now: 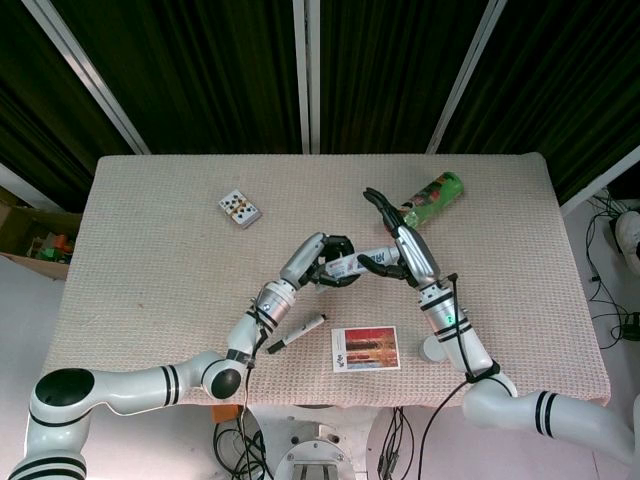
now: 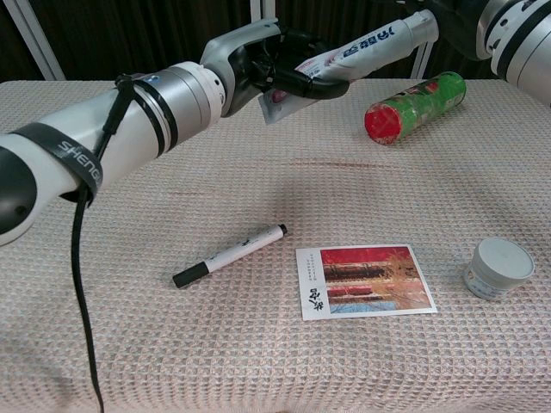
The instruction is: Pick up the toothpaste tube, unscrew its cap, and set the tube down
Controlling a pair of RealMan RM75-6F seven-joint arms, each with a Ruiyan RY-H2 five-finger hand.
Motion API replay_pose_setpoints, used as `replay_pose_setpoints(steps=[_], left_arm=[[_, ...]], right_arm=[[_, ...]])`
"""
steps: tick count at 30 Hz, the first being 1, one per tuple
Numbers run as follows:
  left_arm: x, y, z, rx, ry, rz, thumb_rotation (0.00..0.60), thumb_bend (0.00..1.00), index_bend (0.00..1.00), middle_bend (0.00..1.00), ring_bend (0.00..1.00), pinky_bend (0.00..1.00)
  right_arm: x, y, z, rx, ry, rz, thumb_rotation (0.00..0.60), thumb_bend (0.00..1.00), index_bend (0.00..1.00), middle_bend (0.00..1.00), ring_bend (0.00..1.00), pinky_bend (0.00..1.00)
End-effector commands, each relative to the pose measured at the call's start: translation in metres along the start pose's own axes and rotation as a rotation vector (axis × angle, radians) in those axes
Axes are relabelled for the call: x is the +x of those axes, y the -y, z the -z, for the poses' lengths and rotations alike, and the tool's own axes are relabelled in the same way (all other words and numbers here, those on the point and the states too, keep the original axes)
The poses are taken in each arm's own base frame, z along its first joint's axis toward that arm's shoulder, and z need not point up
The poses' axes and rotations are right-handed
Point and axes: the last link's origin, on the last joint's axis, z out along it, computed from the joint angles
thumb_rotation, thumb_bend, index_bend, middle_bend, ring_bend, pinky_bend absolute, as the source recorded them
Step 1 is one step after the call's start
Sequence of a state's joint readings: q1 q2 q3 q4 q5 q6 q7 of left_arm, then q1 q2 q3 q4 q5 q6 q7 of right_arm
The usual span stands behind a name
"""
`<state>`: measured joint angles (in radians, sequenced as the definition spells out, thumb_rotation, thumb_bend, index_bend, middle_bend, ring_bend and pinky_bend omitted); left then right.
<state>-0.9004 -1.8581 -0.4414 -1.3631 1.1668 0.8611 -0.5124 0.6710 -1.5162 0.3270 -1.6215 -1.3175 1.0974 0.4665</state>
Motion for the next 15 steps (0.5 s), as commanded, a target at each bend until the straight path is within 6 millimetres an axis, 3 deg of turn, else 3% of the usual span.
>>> replay_pose_setpoints(steps=[1,15], left_arm=[[0.0002,-0.0012,0.0002,-0.004,0.005,0.016,0.6,0.31,0.87,0.87,0.77,0.8],[0.0026,-0.0022,0.001,-0.019,0.022,0.036,0.6,0.31,0.87,0.87,0.77,0.8]], right_arm=[[-0.002,0.001,0.0001,0.01,0.002,-0.048,0.148,0.0,0.0,0.0,0.0,0.0],[-0.0073,-0.003,-0.0006,0.026,0.005,-0.158,0.149,0.0,0.0,0.0,0.0,0.0]])
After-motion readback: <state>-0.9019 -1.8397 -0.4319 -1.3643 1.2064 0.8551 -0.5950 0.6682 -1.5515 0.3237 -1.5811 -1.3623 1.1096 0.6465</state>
